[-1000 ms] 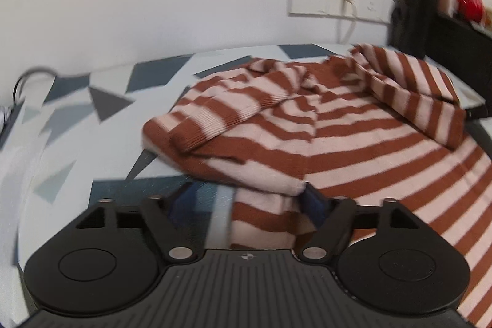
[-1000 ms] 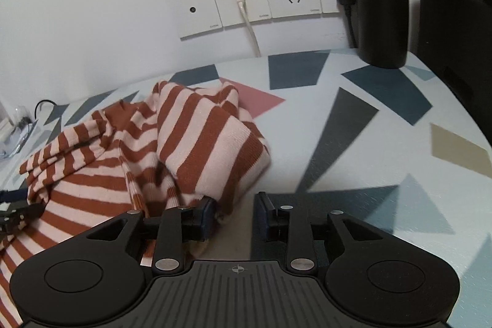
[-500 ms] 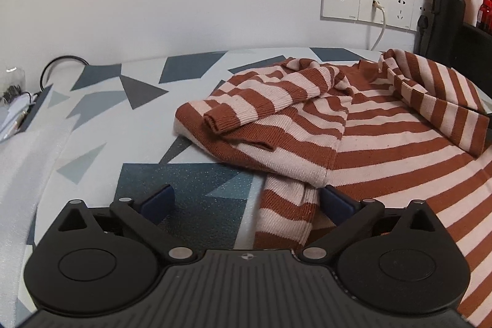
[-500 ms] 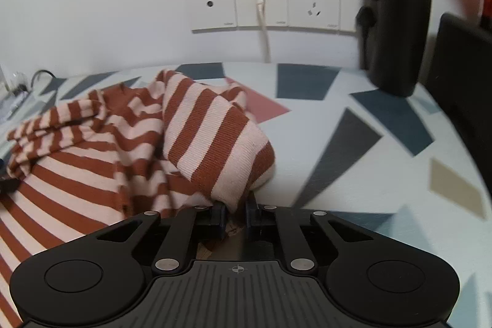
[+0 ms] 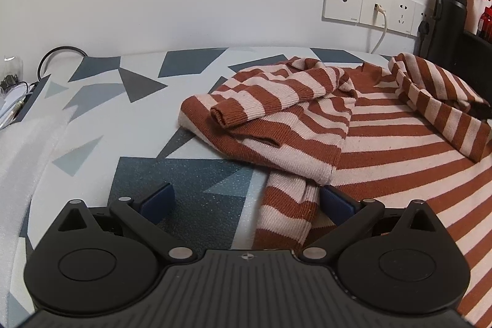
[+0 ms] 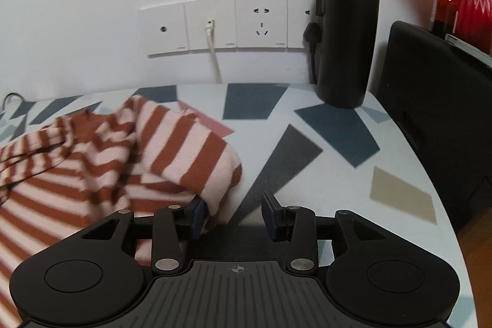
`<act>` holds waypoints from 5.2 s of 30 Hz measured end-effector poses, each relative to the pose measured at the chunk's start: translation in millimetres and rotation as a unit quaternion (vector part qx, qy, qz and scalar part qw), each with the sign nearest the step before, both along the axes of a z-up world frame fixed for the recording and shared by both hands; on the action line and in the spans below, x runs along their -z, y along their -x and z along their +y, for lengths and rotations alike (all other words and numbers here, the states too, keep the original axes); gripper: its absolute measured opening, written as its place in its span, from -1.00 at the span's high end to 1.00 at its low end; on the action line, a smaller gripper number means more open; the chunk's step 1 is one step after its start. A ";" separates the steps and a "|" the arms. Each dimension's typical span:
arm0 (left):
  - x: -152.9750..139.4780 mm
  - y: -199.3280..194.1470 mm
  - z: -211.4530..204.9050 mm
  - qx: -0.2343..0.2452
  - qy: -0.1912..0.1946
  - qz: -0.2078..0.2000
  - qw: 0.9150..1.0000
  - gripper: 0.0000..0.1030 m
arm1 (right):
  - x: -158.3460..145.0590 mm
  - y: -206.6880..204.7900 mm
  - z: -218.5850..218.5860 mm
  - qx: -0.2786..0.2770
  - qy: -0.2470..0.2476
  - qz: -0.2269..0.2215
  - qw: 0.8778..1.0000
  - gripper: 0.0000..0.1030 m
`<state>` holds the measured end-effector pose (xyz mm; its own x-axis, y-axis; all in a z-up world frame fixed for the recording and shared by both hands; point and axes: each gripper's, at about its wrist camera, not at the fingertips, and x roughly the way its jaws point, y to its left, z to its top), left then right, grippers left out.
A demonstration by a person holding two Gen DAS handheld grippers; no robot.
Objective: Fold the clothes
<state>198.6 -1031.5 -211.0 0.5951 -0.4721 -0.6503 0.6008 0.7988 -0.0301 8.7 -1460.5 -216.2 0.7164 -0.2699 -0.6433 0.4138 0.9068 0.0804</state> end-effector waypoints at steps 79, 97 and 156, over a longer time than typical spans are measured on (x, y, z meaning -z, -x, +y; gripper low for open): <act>1.9 16.0 -41.3 0.049 -0.171 -0.217 0.960 -1.00 | 34.4 -71.2 132.3 -0.039 0.045 0.020 0.998 -0.94; -17.1 -6.7 25.4 0.022 -0.073 -0.130 0.989 -1.00 | 36.1 -68.7 131.5 -0.037 0.040 0.015 0.998 -0.98; 2.2 -2.5 3.9 0.064 0.002 0.006 0.998 -1.00 | 35.6 -66.3 132.4 -0.038 0.043 0.014 0.998 -0.99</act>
<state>201.1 -1027.5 -213.2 0.5219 -0.5466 -0.6549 0.6972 0.7156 -0.0417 75.0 -1328.1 -251.8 0.7185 -0.2709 -0.6406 0.3448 0.9386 -0.0101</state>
